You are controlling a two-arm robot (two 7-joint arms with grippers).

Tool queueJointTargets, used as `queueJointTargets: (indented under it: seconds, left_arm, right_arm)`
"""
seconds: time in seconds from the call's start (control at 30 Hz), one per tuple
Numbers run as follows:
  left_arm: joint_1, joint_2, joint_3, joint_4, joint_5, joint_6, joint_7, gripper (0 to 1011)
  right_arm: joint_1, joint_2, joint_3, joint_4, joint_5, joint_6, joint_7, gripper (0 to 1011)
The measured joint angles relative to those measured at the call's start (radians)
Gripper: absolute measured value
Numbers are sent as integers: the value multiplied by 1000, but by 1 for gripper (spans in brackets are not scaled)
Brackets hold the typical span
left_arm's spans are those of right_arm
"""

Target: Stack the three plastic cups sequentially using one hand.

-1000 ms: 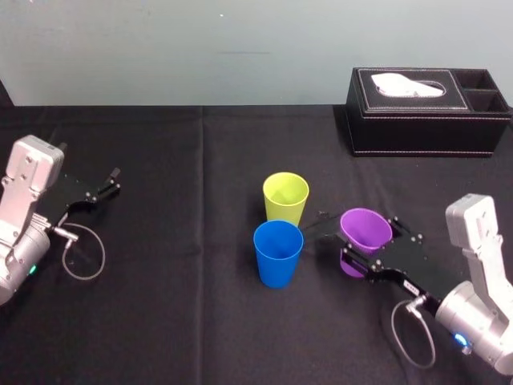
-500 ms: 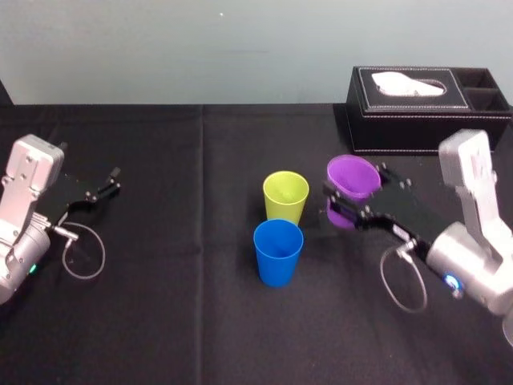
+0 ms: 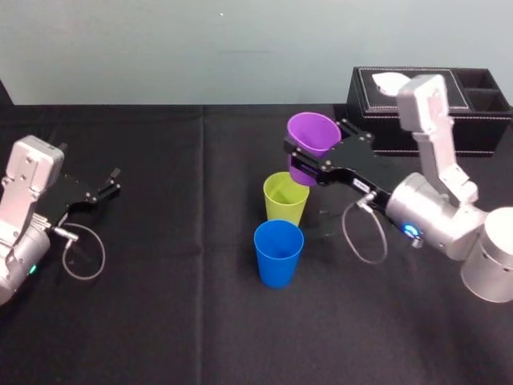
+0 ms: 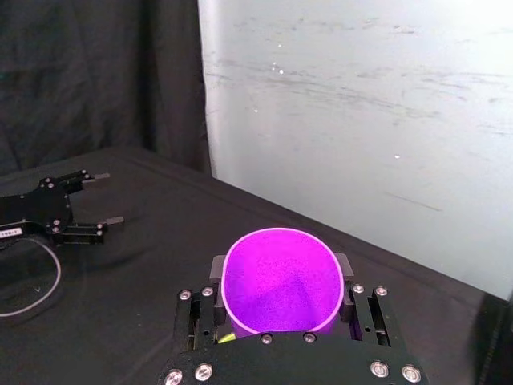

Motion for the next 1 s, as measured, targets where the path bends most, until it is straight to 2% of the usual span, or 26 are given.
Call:
queueJointTargets:
  seconds: [0.23, 0.4, 0.67, 1.0]
  left_arm:
    - [0, 0, 0, 0, 0, 0, 0, 1011]
    - [0, 0, 0, 0, 0, 0, 0, 1011]
    - [0, 0, 0, 0, 0, 0, 0, 1011]
    - [0, 0, 0, 0, 0, 0, 0, 1011]
  right_arm:
    - [57, -39, -49, 79, -15, -7, 3, 749]
    - [83, -58, -67, 135, -20, -26, 11, 748]
    - [91, -63, -75, 168, -24, -41, 15, 749]
    - [79, -61, -82, 177, -28, -44, 20, 749]
